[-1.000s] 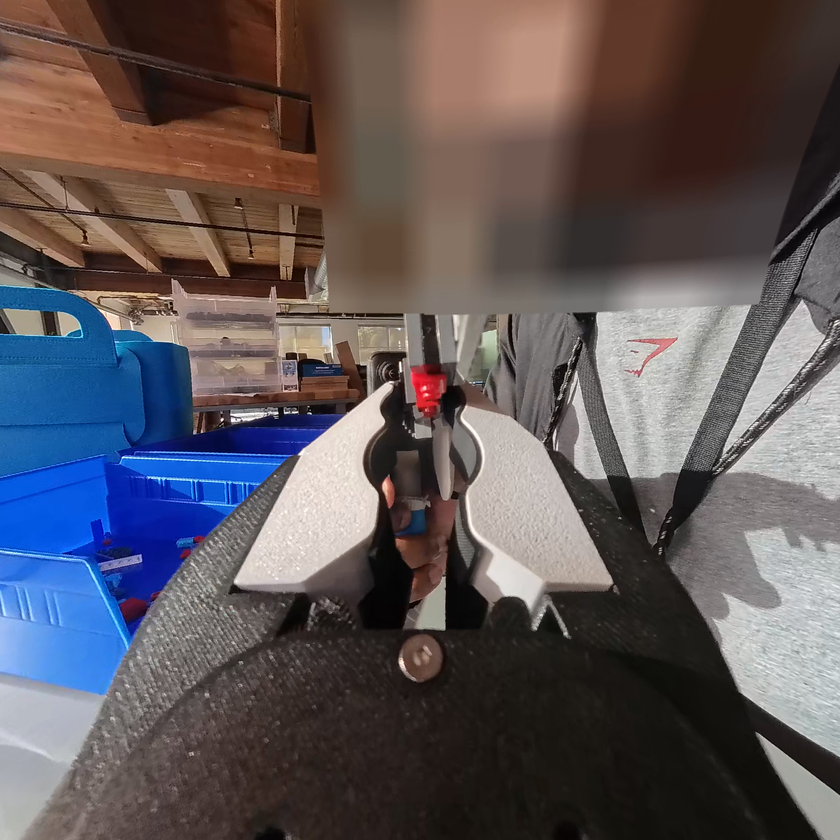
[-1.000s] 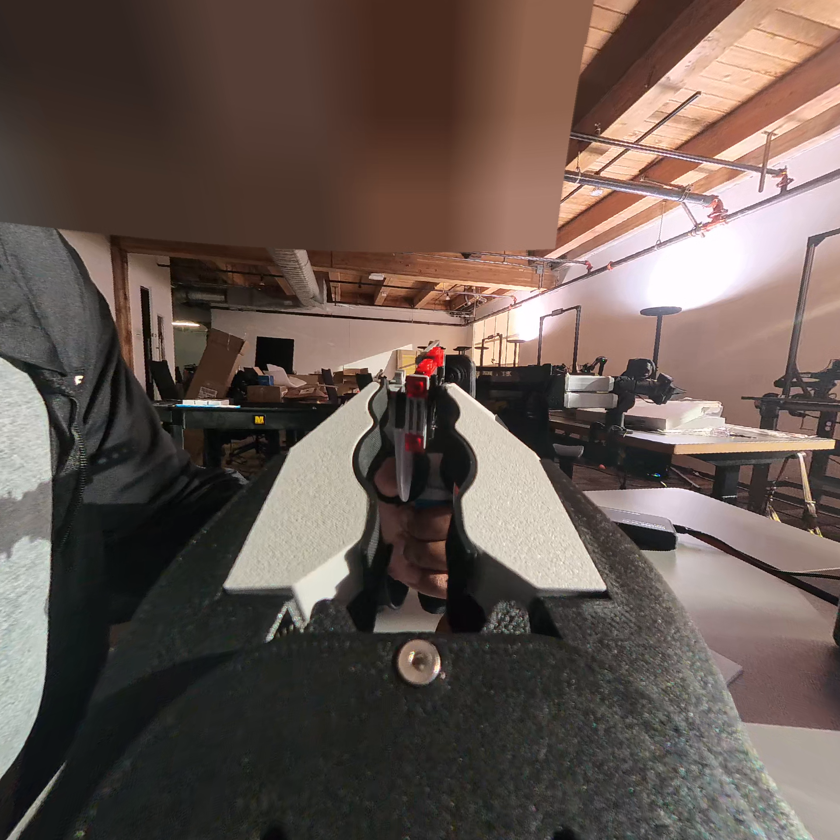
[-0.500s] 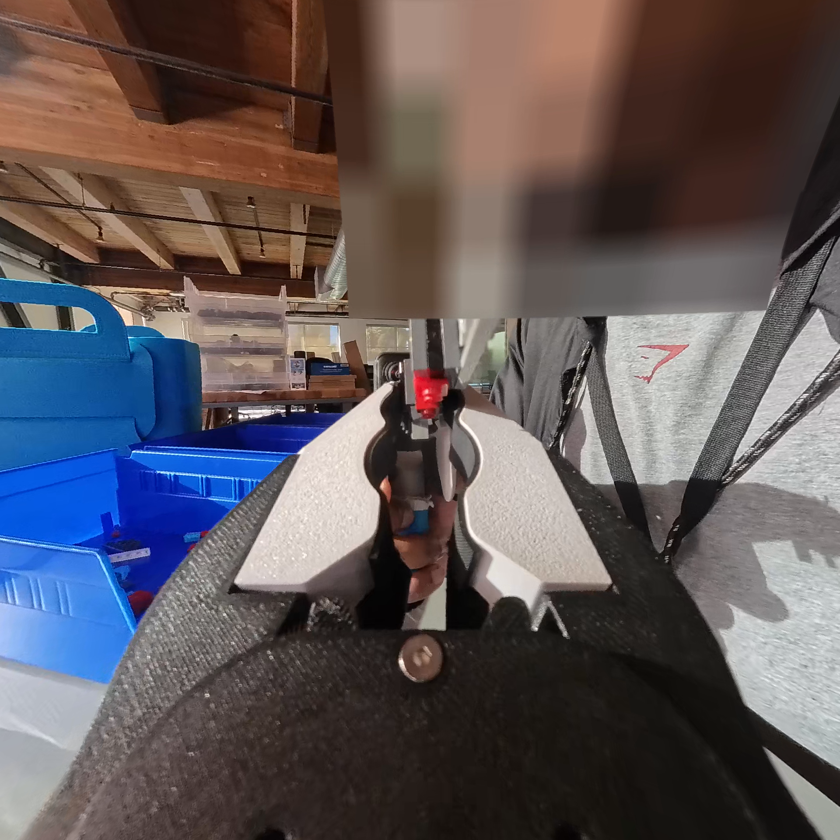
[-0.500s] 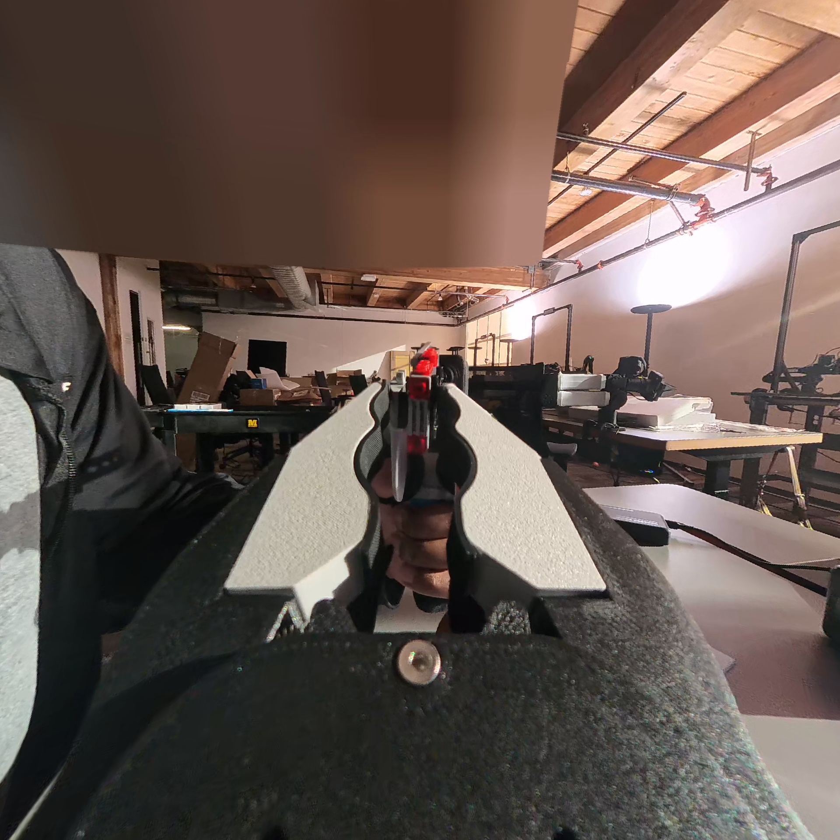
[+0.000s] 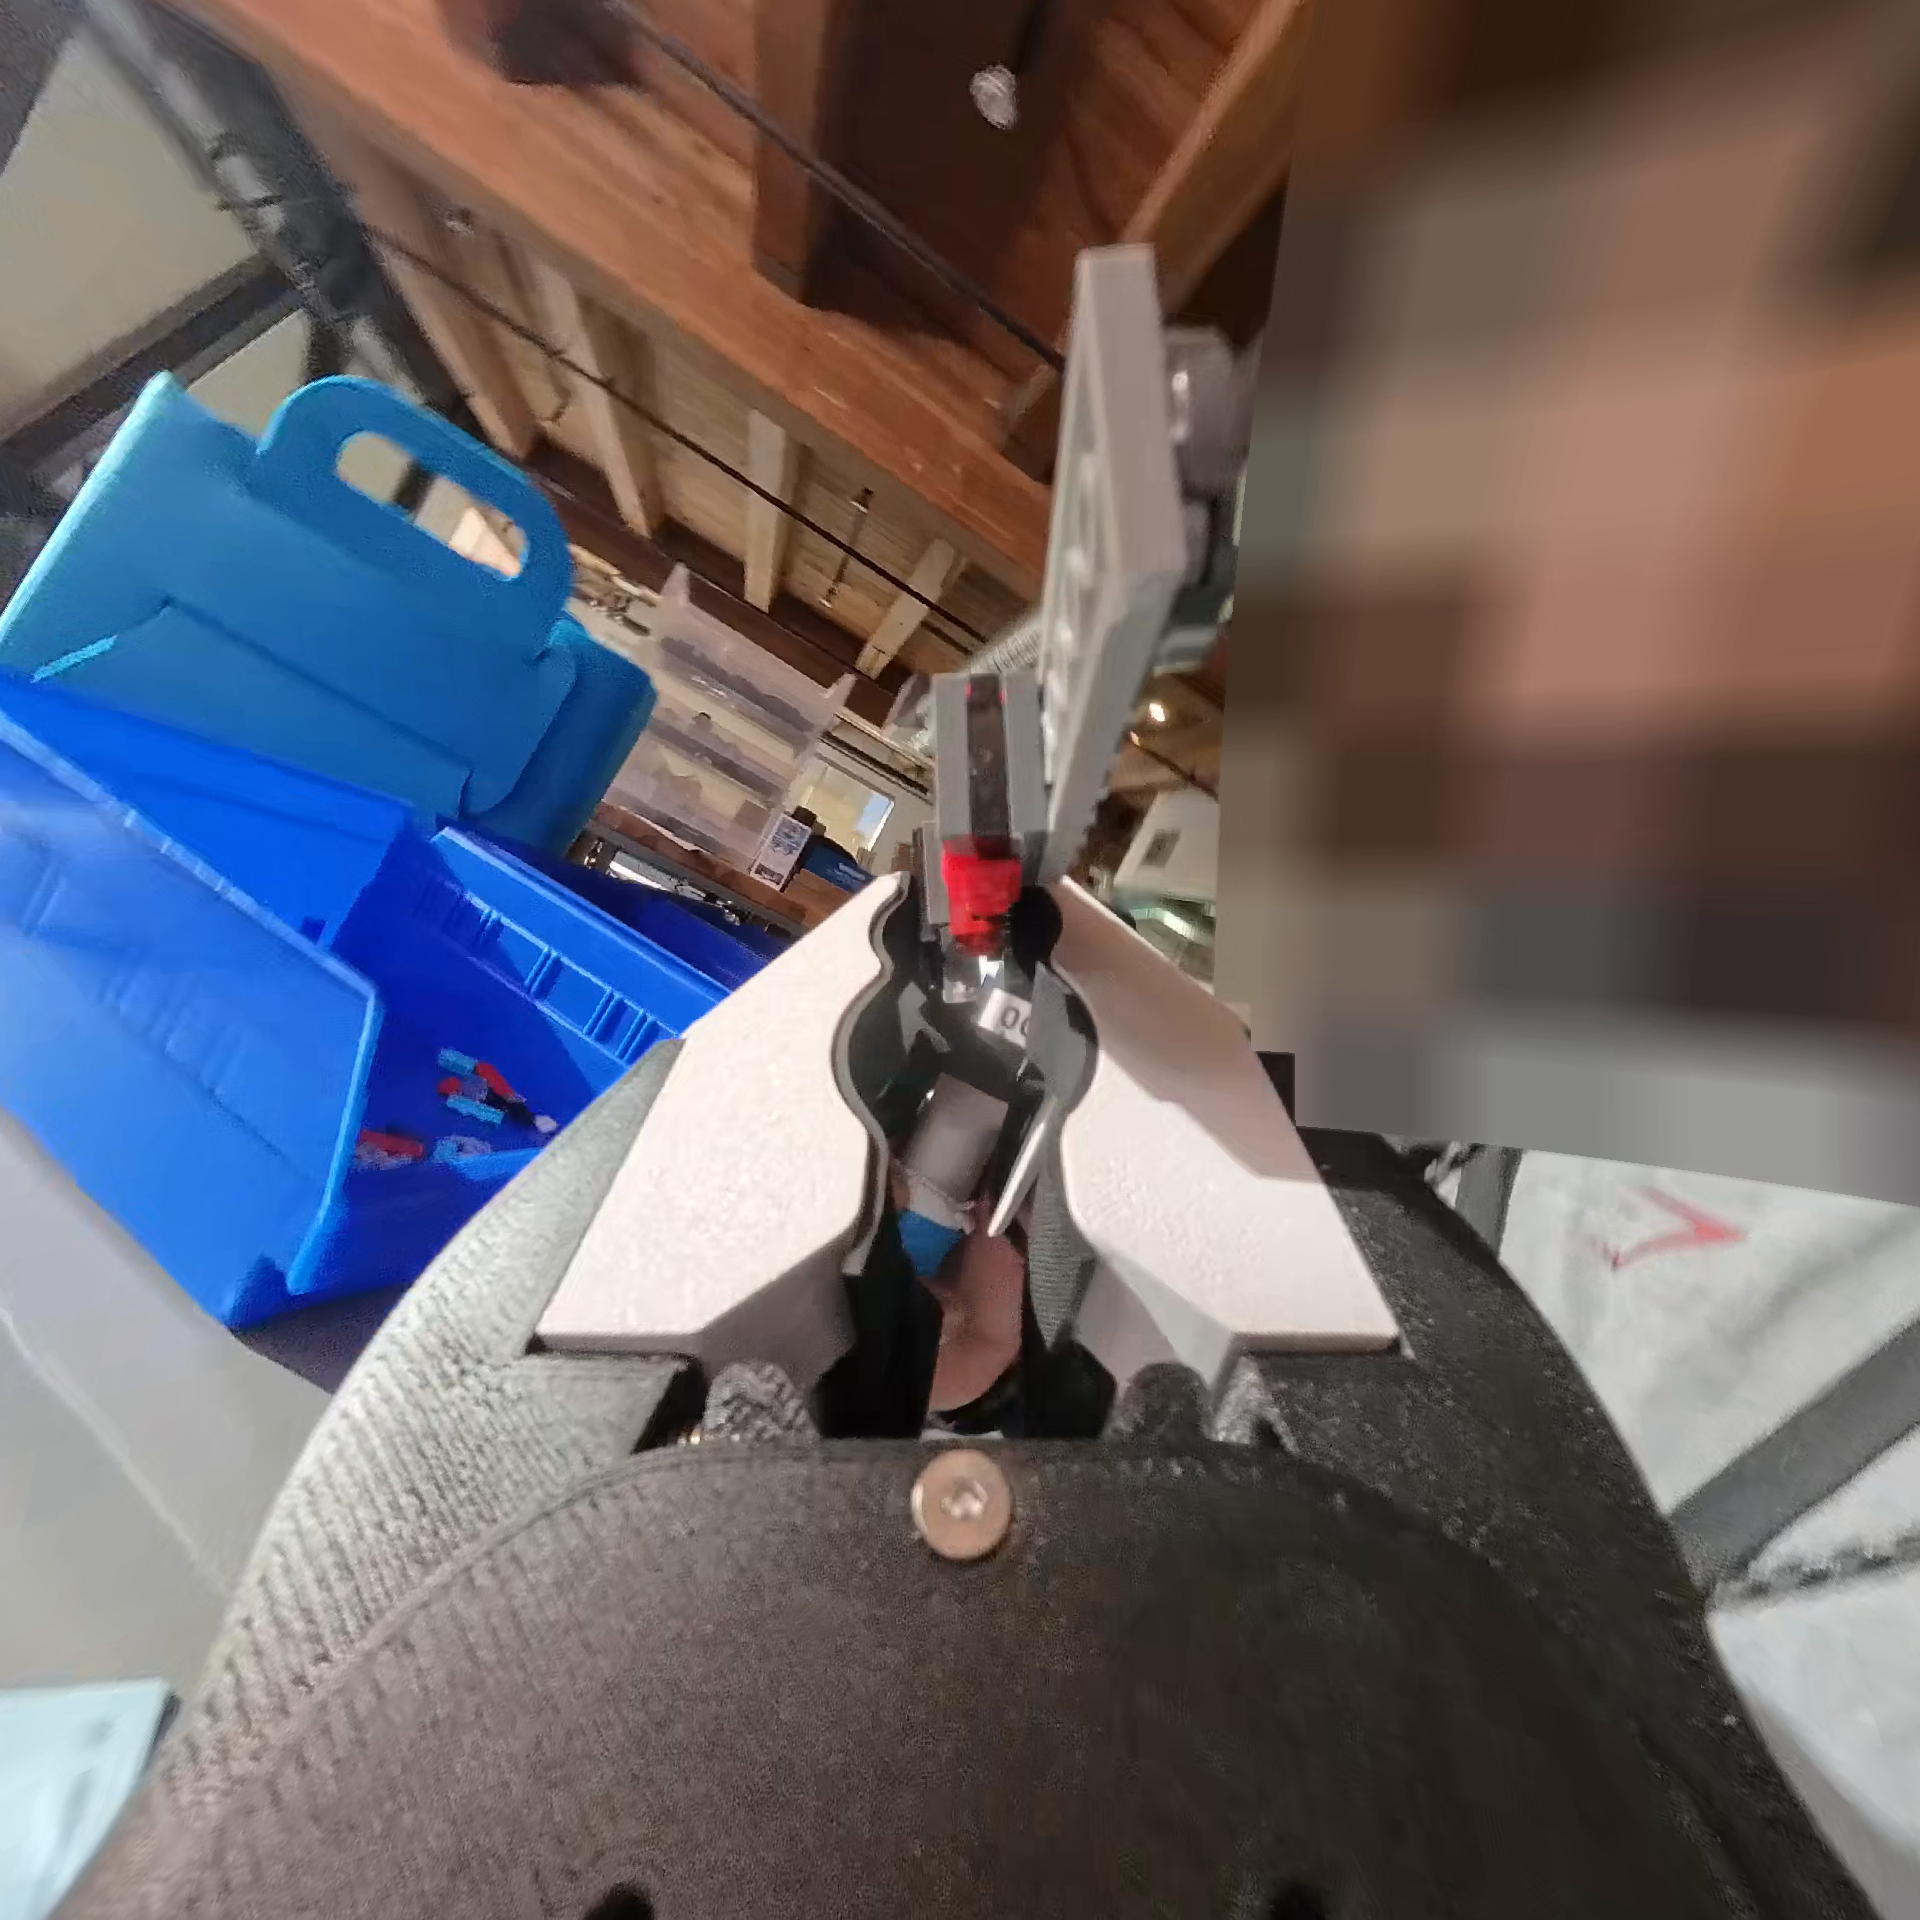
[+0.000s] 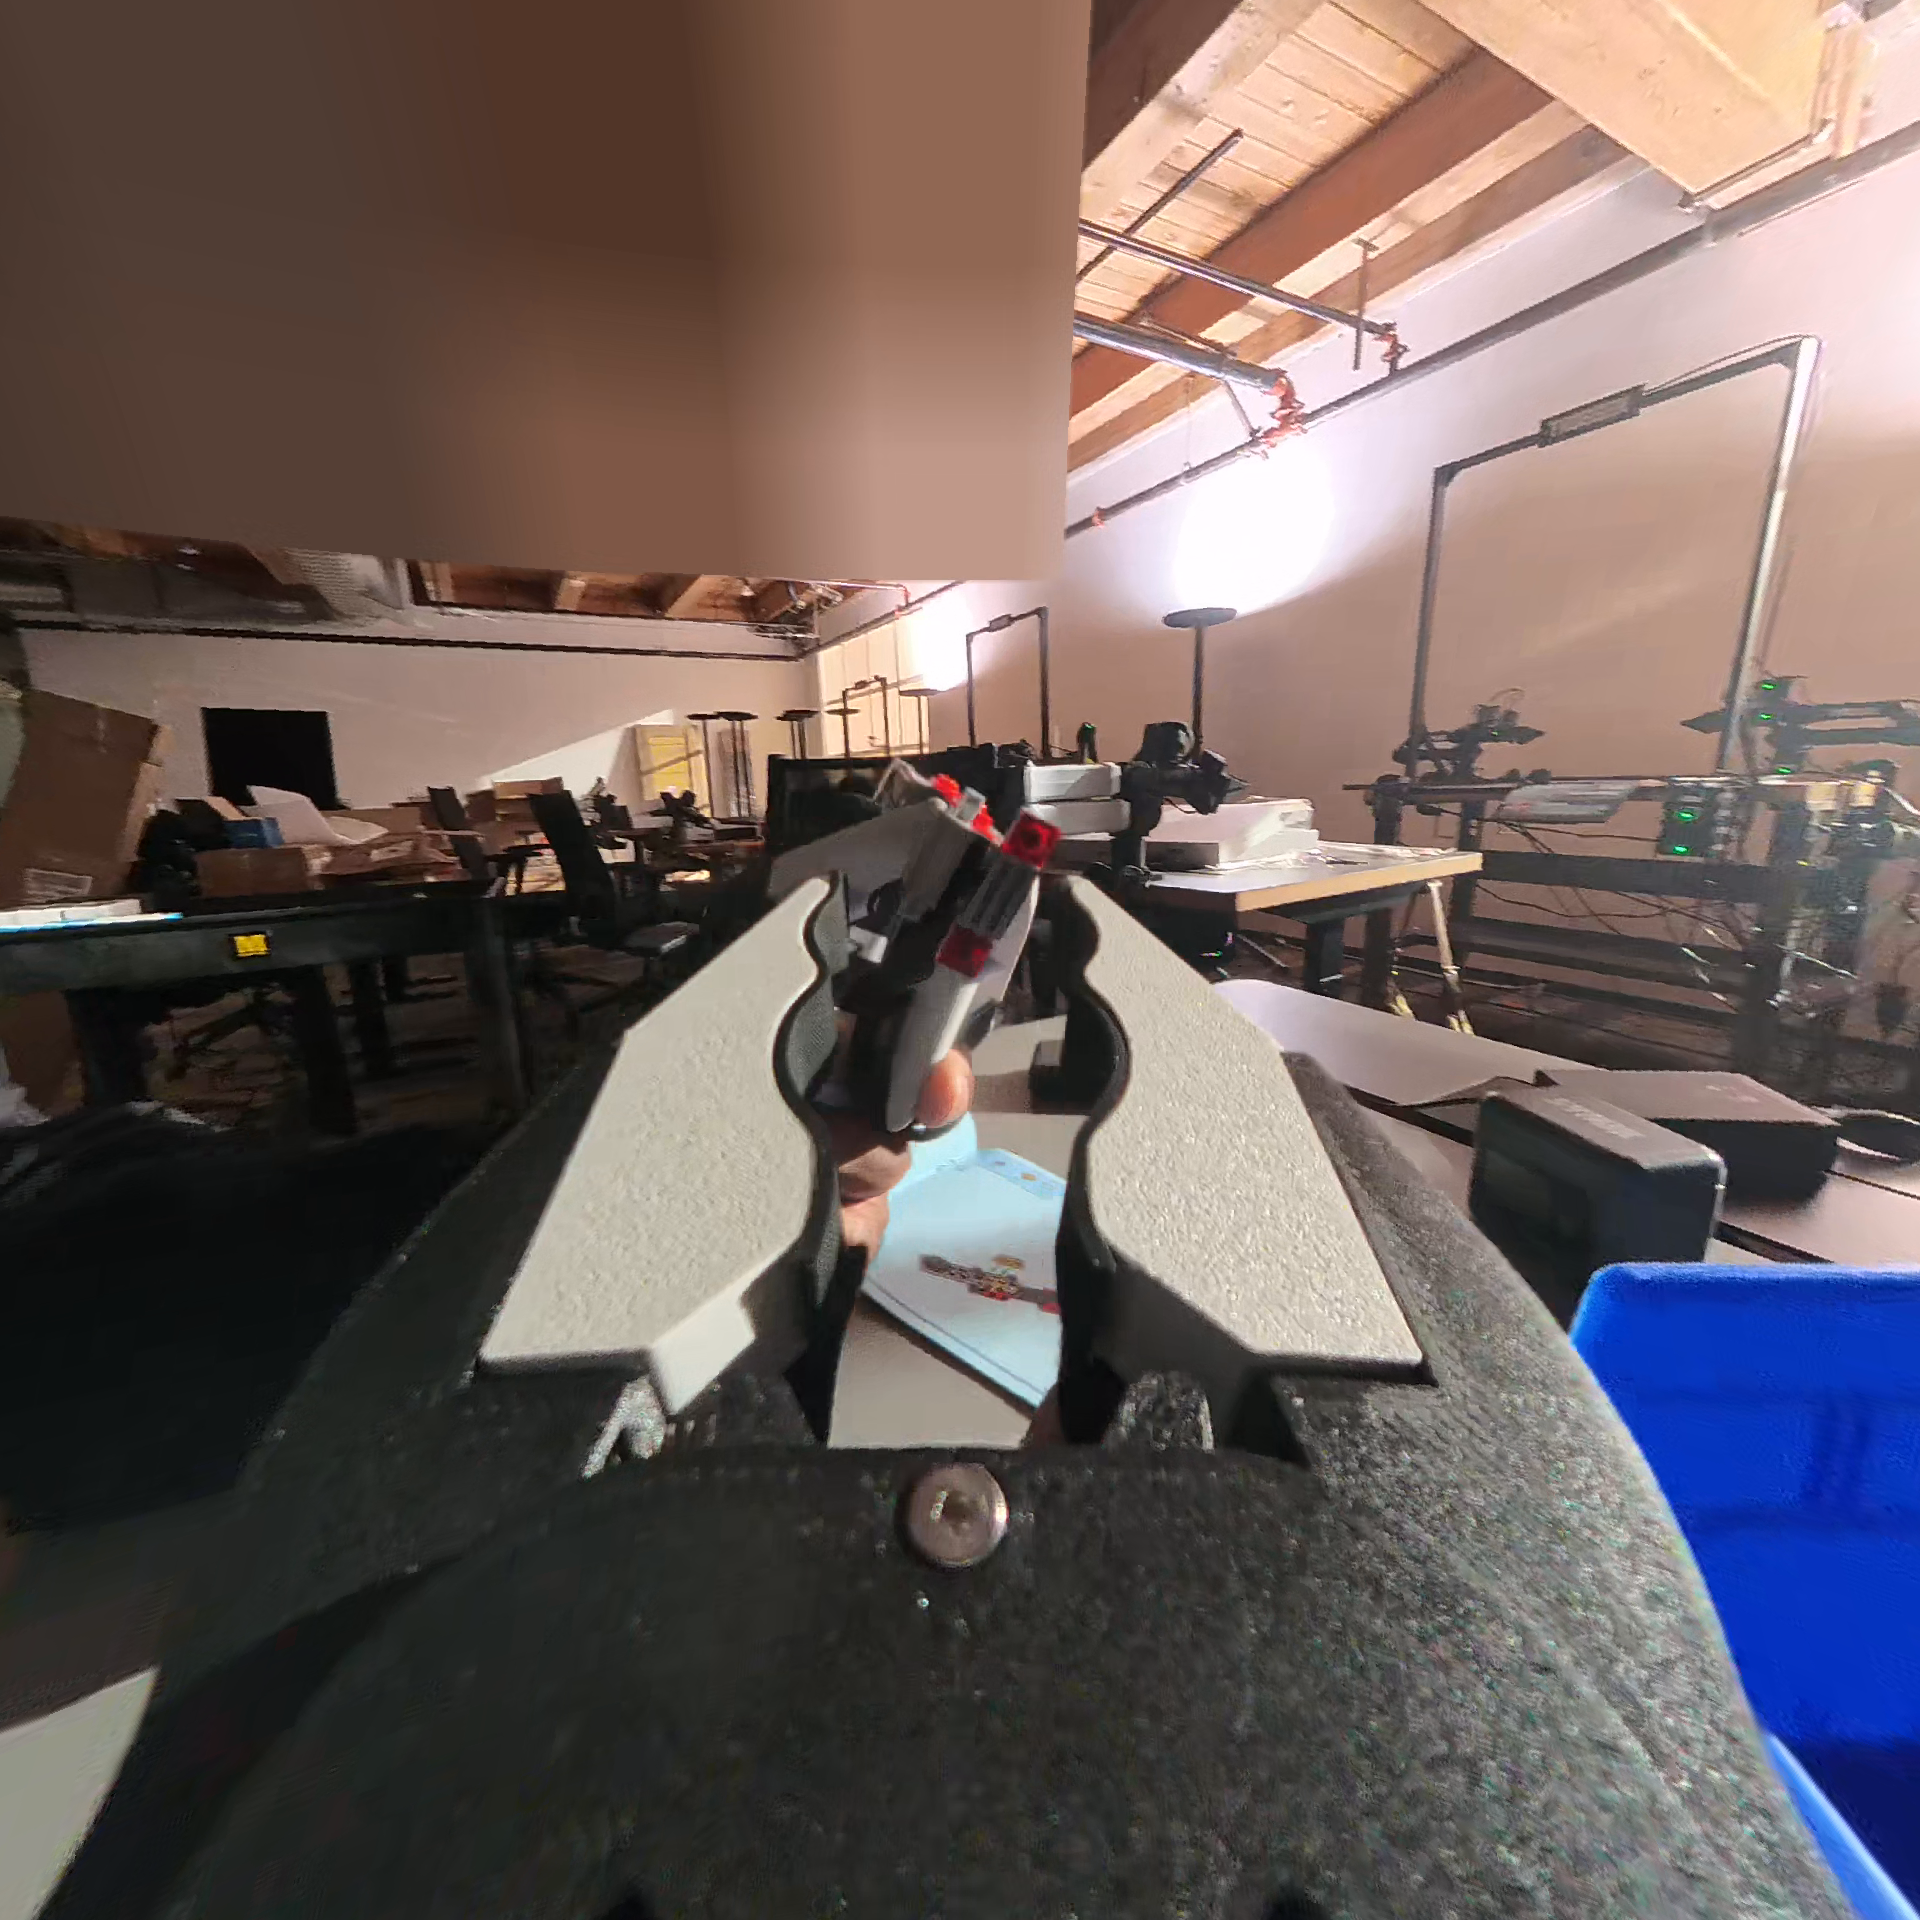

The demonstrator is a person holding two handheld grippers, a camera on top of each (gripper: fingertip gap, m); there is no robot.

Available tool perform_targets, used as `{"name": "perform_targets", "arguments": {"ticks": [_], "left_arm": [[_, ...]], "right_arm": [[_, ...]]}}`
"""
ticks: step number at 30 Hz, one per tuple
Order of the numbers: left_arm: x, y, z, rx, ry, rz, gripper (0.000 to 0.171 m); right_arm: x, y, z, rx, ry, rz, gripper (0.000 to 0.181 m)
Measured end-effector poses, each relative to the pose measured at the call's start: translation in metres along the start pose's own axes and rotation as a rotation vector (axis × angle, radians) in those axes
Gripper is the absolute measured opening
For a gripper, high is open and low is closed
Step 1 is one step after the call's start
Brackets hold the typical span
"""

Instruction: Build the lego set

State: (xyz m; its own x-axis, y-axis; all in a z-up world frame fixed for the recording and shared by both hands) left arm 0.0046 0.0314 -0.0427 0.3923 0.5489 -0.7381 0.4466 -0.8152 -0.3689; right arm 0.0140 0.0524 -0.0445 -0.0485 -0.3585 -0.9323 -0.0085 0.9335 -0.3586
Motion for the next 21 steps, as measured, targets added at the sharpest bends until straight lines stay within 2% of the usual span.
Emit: {"name": "perform_targets", "arguments": {"ticks": [5, 7, 11, 15, 18, 21], "left_arm": [[-0.007, 0.002, 0.037, -0.135, 0.435, -0.074, 0.018], [-0.001, 0.003, 0.05, -0.213, 0.533, -0.072, 0.017], [0.006, 0.001, 0.051, -0.295, 0.596, -0.05, 0.017], [0.009, 0.005, 0.047, -0.358, 0.636, -0.067, 0.018], [0.014, 0.015, 0.047, -0.417, 0.689, -0.096, 0.018], [0.016, 0.025, 0.038, -0.461, 0.7, -0.119, 0.017]], "right_arm": [[0.007, 0.005, -0.02, 0.111, 0.01, 0.063, 0.044], [0.012, 0.007, -0.025, 0.146, 0.039, 0.11, 0.044], [0.015, 0.009, -0.032, 0.188, 0.107, 0.177, 0.044], [0.017, 0.004, -0.024, 0.134, 0.223, 0.244, 0.045], [0.02, 0.001, -0.011, 0.072, 0.423, 0.321, 0.046], [0.033, -0.002, 0.006, -0.011, 0.702, 0.446, 0.049]]}}
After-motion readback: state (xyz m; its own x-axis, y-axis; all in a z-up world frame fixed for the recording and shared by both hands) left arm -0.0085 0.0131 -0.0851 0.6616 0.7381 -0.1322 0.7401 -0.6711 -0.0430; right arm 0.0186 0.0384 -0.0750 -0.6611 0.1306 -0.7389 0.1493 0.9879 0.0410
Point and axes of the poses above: each gripper's, where its closed fingertips meet, y back along the fingers, x out of its underside, z = x × y across the jaws, the point moved 1 cm from there along y, back along the fingers, and after that the axes turned 13 degrees about -x, right-handed, at the moved point
